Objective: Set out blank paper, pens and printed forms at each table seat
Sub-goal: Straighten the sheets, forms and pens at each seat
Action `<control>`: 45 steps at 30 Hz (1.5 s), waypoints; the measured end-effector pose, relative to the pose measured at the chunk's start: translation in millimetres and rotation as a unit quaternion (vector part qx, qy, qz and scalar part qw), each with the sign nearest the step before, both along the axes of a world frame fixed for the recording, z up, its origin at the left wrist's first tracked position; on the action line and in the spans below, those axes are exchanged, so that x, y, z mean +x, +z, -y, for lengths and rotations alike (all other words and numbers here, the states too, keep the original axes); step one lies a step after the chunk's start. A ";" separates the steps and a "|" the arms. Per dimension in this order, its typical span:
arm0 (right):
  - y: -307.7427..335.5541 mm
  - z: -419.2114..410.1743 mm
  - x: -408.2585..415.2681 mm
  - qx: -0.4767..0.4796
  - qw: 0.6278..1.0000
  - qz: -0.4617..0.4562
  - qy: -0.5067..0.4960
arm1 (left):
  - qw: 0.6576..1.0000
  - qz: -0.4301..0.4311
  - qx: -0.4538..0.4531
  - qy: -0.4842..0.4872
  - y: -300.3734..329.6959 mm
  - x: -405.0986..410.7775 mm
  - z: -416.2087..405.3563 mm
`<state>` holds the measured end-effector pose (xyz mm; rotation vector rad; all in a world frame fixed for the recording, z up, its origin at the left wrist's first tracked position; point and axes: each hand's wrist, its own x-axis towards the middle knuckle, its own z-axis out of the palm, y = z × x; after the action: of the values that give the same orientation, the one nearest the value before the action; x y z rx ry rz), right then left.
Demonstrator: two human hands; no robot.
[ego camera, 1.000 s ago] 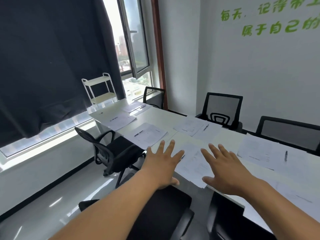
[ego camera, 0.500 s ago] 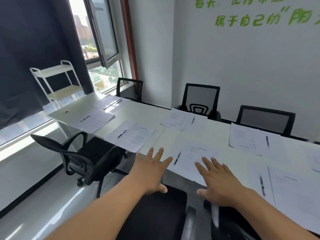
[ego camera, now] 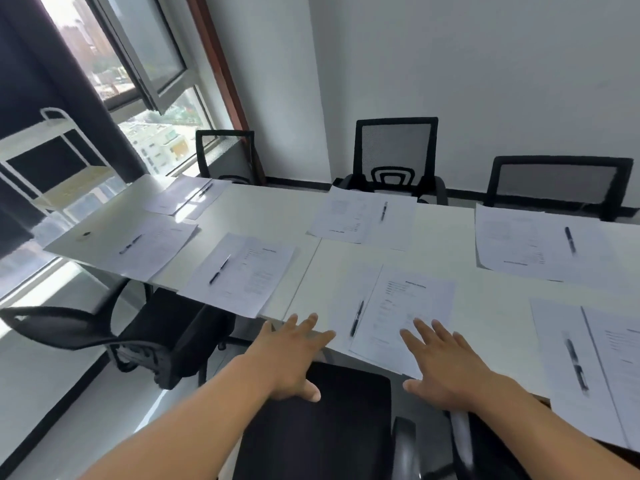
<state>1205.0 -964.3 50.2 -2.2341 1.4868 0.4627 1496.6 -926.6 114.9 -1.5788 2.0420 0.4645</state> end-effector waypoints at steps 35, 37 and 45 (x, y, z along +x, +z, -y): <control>-174.8 141.3 35.8 0.068 0.989 0.024 -0.130 | 0.980 -0.034 0.061 -0.184 -217.1 -4.1 235.0; -178.5 139.6 31.8 0.066 0.990 0.027 -0.121 | 0.981 -0.044 0.055 -0.179 -220.7 -2.8 234.0; -176.9 141.6 10.6 0.086 0.990 0.046 -0.098 | 0.983 -0.063 0.045 -0.166 -225.7 0.6 233.5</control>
<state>1215.6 -1105.9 -126.7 -1.9294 1.5373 0.4050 1497.2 -1160.0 -110.8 -1.1516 2.2890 0.5328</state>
